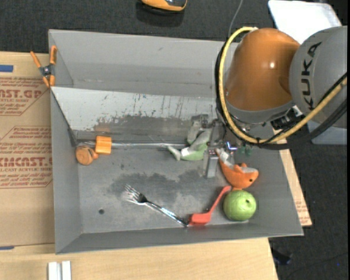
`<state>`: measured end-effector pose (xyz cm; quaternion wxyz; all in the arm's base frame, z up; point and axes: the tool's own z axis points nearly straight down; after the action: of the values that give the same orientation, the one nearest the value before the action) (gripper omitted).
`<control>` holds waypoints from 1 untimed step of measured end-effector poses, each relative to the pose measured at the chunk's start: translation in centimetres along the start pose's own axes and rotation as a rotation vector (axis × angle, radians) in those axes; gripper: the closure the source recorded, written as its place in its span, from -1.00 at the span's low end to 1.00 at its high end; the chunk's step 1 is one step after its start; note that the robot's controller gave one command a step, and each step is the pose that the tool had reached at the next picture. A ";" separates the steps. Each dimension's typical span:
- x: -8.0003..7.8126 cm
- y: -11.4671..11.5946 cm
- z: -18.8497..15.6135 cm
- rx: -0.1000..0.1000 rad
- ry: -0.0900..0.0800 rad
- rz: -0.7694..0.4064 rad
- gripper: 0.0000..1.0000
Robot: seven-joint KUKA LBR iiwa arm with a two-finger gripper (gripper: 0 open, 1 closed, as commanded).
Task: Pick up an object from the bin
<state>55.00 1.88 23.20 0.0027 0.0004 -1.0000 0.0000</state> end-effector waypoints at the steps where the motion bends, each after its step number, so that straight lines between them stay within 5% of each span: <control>1: -0.2 0.0 -0.4 0.000 -0.008 0.000 -1.00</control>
Offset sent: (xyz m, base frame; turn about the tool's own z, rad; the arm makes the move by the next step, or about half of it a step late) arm 0.0395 -0.0631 -0.1620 -0.1868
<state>55.15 1.88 23.62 -0.0013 0.0002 -1.0000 -0.0001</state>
